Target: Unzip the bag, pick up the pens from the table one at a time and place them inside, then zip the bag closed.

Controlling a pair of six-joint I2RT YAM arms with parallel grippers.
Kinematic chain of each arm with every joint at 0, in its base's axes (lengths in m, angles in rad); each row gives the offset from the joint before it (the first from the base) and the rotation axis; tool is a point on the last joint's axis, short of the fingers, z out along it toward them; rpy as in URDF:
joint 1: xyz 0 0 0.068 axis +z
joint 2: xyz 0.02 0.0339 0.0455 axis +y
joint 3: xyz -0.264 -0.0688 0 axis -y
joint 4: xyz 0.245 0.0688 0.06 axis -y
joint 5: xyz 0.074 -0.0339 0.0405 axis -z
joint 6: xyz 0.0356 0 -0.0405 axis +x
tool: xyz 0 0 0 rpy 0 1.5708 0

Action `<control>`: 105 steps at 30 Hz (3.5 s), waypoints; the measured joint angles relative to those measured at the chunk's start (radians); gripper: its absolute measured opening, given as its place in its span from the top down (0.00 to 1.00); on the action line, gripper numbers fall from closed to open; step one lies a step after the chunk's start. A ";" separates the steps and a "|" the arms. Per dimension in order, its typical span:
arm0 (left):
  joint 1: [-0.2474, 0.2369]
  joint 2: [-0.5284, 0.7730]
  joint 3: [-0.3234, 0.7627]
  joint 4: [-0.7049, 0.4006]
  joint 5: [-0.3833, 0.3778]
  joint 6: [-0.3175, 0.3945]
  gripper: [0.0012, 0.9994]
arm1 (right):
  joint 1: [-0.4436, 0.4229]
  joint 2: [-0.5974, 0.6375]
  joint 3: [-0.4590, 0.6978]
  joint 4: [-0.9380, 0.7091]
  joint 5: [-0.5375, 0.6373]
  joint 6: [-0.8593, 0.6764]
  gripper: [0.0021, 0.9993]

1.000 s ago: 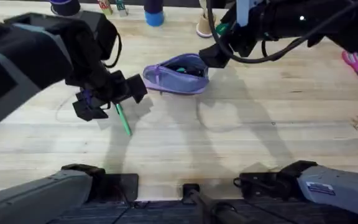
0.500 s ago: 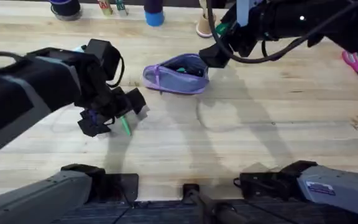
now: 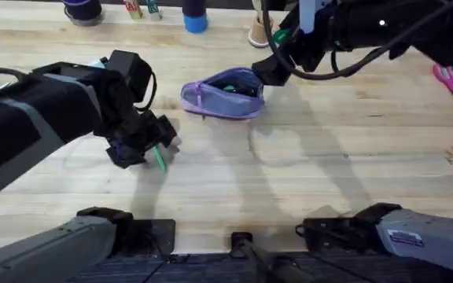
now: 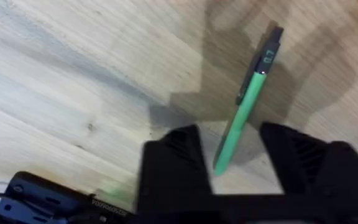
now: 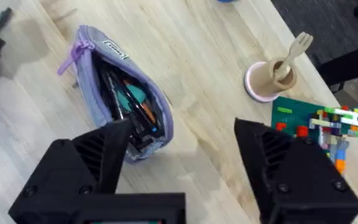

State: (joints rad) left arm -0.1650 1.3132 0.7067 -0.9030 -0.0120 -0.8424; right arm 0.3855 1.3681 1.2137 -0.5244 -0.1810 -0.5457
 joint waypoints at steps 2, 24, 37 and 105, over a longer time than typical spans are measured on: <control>0.000 0.000 0.000 0.004 0.002 0.000 0.55 | 0.000 0.000 0.000 0.000 0.000 0.000 0.00; -0.001 0.027 0.270 -0.127 -0.103 0.099 0.96 | -0.030 0.000 0.000 0.018 -0.003 0.020 0.00; -0.001 0.027 0.416 0.244 0.009 0.621 0.96 | -0.205 -0.006 0.000 0.004 -0.007 0.225 0.00; -0.138 0.363 0.431 0.383 0.508 1.553 0.01 | -0.245 -0.359 0.000 -0.370 -0.019 0.280 0.00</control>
State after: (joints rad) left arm -0.3035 1.6764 1.1381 -0.5205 0.4957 0.7109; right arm 0.1406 1.0093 1.2134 -0.8940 -0.1997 -0.2653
